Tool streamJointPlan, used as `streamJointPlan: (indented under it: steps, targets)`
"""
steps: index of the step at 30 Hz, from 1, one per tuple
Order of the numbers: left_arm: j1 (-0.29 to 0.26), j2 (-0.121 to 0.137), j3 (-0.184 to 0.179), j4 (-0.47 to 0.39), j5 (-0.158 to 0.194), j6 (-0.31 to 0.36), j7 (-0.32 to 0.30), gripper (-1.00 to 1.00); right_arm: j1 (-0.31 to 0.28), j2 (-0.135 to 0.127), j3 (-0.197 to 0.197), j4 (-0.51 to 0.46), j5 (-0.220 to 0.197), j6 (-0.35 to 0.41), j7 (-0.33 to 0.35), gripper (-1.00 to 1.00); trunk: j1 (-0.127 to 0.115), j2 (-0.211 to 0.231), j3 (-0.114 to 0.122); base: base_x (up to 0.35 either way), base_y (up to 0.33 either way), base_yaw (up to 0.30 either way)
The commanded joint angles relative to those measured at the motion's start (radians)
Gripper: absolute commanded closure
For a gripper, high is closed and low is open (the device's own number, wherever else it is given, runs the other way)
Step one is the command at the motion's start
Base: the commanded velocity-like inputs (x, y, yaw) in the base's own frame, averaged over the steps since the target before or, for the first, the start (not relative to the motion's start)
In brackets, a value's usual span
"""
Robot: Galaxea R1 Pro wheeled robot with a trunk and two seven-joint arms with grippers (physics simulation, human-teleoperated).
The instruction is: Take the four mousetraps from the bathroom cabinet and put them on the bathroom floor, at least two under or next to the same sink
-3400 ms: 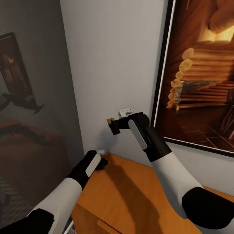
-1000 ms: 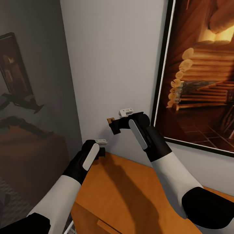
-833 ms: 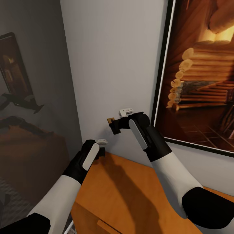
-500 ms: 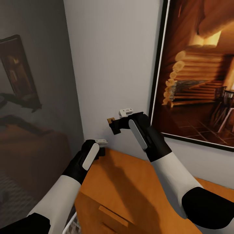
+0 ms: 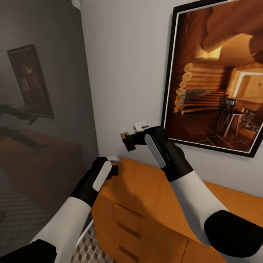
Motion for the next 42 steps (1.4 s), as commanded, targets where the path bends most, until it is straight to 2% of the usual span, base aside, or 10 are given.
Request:
streamJointPlan:
  steps: [1,9,24,29,35,36,38,41,42]
  targets:
    - [-0.001,0.0,-0.002,-0.001,0.006,0.003,0.007,1.0,-0.001,0.0,0.0,-0.001,-0.007,0.004,-0.007,1.0,-0.001,-0.001,-0.001,-0.344,0.0,0.0]
    - [-0.001,0.0,-0.005,0.0,0.006,0.001,0.002,1.0,0.001,0.0,0.001,0.009,-0.01,0.004,-0.008,1.0,-0.001,-0.001,-0.001,-0.266,0.0,0.0]
    - [-0.001,0.0,-0.009,-0.002,0.006,-0.004,-0.006,1.0,0.004,0.0,0.0,0.016,-0.008,0.004,-0.01,1.0,-0.001,-0.001,0.012,-0.018,0.0,-0.159]
    - [-0.001,0.0,-0.01,-0.003,0.006,-0.005,-0.011,1.0,0.004,-0.052,0.0,0.016,-0.009,0.004,-0.01,1.0,-0.001,-0.001,0.017,0.0,0.0,-0.225]
    - [-0.001,0.0,-0.017,-0.004,0.005,-0.013,-0.053,1.0,0.002,-0.137,-0.015,0.015,-0.009,0.004,-0.009,1.0,-0.001,-0.001,0.024,0.0,0.0,-0.227]
    - [-0.001,0.0,-0.019,-0.004,0.005,-0.02,-0.069,1.0,0.002,-0.157,-0.029,0.016,-0.009,0.004,-0.009,1.0,-0.001,-0.001,0.025,0.0,0.0,-0.227]
    - [-0.001,0.0,-0.023,-0.005,0.005,-0.03,-0.091,1.0,0.001,-0.179,-0.049,0.016,-0.009,0.004,-0.009,1.0,-0.001,-0.001,0.027,0.0,0.0,-0.227]
    - [-0.001,0.0,-0.03,-0.005,0.002,-0.061,-0.168,1.0,0.002,-0.24,-0.11,0.016,-0.009,0.004,-0.009,1.0,-0.001,-0.001,0.031,0.0,0.0,-0.227]
    - [-0.001,0.0,-0.03,-0.005,0.001,-0.067,-0.185,1.0,0.005,-0.252,-0.121,0.016,-0.009,0.004,-0.009,1.0,-0.001,-0.001,0.032,0.0,0.0,-0.227]
